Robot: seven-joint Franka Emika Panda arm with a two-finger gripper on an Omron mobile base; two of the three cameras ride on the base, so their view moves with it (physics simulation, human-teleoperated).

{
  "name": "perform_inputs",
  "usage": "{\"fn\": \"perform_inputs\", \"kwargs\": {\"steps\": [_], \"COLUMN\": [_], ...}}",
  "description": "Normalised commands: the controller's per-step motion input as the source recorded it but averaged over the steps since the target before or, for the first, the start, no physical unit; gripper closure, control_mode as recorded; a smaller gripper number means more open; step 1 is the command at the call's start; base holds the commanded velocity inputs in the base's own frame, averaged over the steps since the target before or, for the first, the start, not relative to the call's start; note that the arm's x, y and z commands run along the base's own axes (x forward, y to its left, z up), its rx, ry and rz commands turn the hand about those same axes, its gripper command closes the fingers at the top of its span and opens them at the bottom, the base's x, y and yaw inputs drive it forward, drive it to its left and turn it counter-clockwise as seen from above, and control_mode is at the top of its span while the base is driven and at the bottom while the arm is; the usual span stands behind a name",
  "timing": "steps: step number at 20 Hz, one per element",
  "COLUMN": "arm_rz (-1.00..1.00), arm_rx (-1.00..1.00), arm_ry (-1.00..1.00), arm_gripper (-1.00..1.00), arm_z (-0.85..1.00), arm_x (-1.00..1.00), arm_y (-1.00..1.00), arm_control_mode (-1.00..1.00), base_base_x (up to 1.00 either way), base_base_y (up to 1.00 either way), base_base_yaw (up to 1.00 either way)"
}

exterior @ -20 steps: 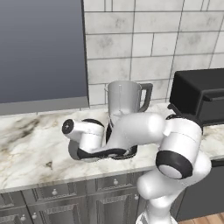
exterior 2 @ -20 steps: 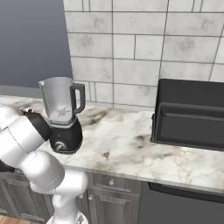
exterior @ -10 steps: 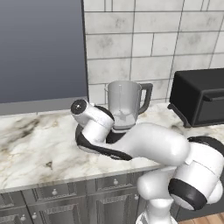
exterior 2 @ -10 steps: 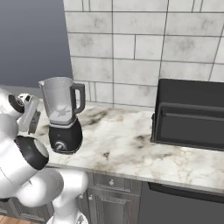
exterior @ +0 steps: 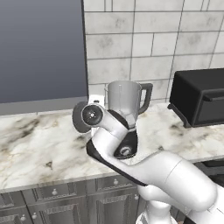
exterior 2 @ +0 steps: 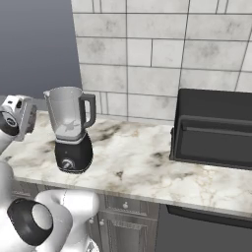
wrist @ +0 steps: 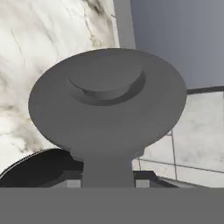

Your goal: Close the lid blender by securely placing the lid on top.

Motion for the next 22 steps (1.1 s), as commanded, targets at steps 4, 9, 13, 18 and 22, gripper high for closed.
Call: {"fn": "perform_inputs", "kwargs": {"steps": [4,9,13,18,22], "arm_rz": [0.05,0.1,0.16,0.16,0.15], "arm_rx": [0.27,0.39,0.44,0.37,0.19], "arm_ry": [-0.15,-0.01,0.0,0.04,0.02], "arm_gripper": [1.0,1.0,1.0,1.0,1.0], "arm_z": [1.0,1.0,1.0,0.44,0.0], "arm_x": [-0.01,0.01,0.0,0.02,0.03], "arm_y": [-0.16,-0.22,-0.24,-0.62,-0.85], "arm_control_mode": [-1.0,-1.0,-1.0,-1.0,-1.0], "base_base_x": [0.0,0.0,0.0,0.0,0.0], "base_base_y": [0.0,0.0,0.0,0.0,0.0], "base_base_yaw": [0.0,0.0,0.0,0.0,0.0]}}
